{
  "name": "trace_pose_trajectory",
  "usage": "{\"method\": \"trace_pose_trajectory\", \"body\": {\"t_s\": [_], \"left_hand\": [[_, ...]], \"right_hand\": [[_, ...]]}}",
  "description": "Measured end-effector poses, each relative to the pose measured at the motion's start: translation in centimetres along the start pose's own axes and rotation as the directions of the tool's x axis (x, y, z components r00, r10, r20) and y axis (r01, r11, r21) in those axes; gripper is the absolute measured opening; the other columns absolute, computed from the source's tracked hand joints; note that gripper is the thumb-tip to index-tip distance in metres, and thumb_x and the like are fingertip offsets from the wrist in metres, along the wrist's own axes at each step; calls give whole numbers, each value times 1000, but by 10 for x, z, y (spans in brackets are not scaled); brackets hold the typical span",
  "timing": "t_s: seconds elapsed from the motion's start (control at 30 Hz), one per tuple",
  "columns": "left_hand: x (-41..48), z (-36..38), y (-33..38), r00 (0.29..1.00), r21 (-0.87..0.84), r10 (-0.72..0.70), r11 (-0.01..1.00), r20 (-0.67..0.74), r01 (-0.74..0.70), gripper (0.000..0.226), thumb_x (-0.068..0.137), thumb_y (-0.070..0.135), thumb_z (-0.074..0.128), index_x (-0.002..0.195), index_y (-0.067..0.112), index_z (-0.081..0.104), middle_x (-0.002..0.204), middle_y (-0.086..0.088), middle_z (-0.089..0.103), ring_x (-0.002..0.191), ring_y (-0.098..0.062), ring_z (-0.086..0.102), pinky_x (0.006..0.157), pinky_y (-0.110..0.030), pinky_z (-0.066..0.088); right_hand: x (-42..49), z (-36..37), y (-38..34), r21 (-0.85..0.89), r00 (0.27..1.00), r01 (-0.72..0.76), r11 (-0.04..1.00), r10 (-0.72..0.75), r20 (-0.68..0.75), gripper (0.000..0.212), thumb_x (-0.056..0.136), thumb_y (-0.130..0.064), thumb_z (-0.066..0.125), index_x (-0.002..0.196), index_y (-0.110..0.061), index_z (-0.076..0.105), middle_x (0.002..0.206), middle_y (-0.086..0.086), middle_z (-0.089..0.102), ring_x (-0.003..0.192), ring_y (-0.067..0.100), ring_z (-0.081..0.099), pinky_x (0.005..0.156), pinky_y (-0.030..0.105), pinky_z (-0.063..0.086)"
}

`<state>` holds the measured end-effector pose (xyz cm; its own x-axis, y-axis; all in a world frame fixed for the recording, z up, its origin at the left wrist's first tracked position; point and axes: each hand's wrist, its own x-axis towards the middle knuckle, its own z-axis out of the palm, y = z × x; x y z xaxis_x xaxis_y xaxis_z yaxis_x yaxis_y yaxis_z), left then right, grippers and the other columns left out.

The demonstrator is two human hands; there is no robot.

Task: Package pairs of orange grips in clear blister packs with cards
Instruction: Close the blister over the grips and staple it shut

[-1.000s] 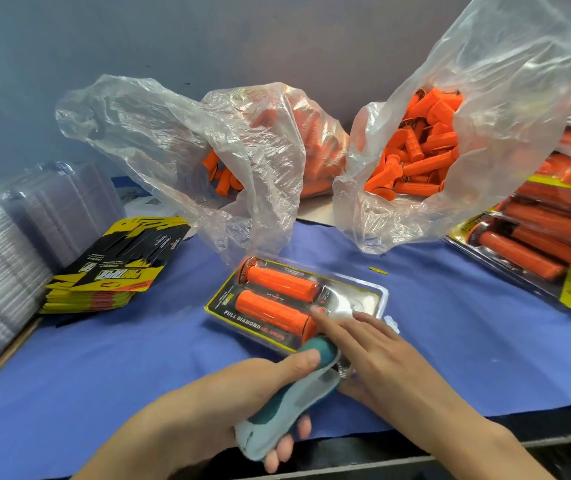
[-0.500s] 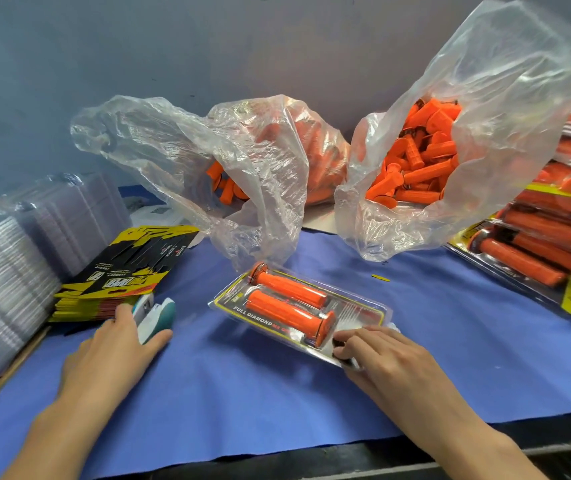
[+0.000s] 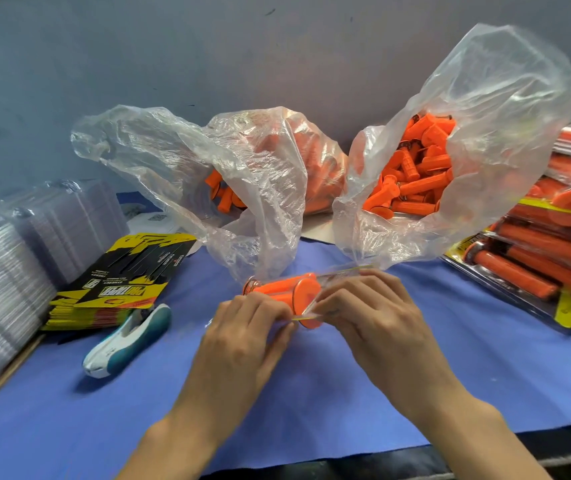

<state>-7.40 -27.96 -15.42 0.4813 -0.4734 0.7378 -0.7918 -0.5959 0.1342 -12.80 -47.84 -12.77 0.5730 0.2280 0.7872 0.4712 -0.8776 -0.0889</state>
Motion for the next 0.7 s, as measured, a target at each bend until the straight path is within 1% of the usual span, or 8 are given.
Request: {"method": "trace_pose_trajectory", "body": {"t_s": [0.07, 0.17, 0.23, 0.4, 0.47, 0.53, 0.63, 0.7], "left_hand": [[4, 0, 3, 998, -58, -50, 997, -43, 47, 9, 100, 33, 53, 97, 25, 55, 94, 8, 58, 81, -21, 54, 73, -36, 47], [9, 1, 5, 997, -15, -42, 999, -72, 41, 14, 101, 33, 49, 94, 22, 55, 88, 4, 58, 78, -23, 54, 68, -39, 47], [11, 1, 7, 999, 46, -9, 999, -53, 11, 13, 101, 31, 48, 94, 23, 55, 86, 3, 56, 77, -23, 52, 67, -39, 47], [12, 2, 10, 996, 115, 82, 990, 46, -87, 17, 98, 29, 53, 88, 21, 65, 85, 4, 59, 78, -20, 56, 68, -37, 48], [9, 3, 8, 989, 142, 114, 982, 95, -127, 20, 98, 31, 52, 89, 21, 66, 85, 4, 61, 77, -21, 59, 67, -38, 51], [7, 0, -2, 988, 177, 105, 976, 113, -124, 25, 99, 33, 48, 87, 20, 66, 84, 3, 60, 74, -23, 58, 66, -39, 50], [3, -7, -21, 989, 209, 97, 971, 116, -119, 26, 98, 35, 48, 87, 21, 66, 84, 5, 61, 72, -23, 56, 69, -35, 42], [2, -7, -26, 988, 190, 88, 975, 128, -112, 26, 97, 37, 49, 87, 21, 67, 85, 7, 62, 73, -22, 57, 72, -33, 40]], "right_hand": [[7, -2, -2, 60, 997, -55, 997, 52, 49, 11, 88, -11, 73, 91, -21, 70, 92, -9, 66, 93, 18, 61, 94, 30, 42], [12, -5, -2, 165, 963, -222, 961, 190, 193, 13, 86, -41, 72, 90, -29, 67, 91, -17, 63, 92, 10, 57, 89, 26, 40], [12, -4, 2, 192, 932, -299, 935, 242, 271, 16, 86, -51, 64, 88, -35, 65, 91, -21, 61, 92, 5, 55, 84, 26, 42], [3, -4, 15, 169, 910, -287, 943, 213, 356, 9, 89, -44, 64, 82, -46, 59, 89, -20, 57, 86, 7, 53, 73, 26, 43], [-3, -10, 26, 204, 876, -350, 914, 243, 418, 22, 89, -38, 66, 79, -53, 53, 92, -22, 56, 87, 5, 54, 73, 27, 44], [-12, -20, 41, 204, 832, -445, 872, 319, 454, 13, 89, -38, 64, 82, -44, 55, 91, -23, 59, 85, 3, 57, 71, 29, 45], [-23, -34, 64, 68, 777, -503, 862, 416, 474, 8, 88, -44, 62, 85, -40, 55, 94, -23, 64, 87, 5, 58, 77, 35, 48], [-29, -40, 74, -50, 733, -512, 858, 466, 496, 11, 89, -44, 63, 81, -44, 55, 94, -29, 62, 94, 8, 54, 78, 29, 44]]}}
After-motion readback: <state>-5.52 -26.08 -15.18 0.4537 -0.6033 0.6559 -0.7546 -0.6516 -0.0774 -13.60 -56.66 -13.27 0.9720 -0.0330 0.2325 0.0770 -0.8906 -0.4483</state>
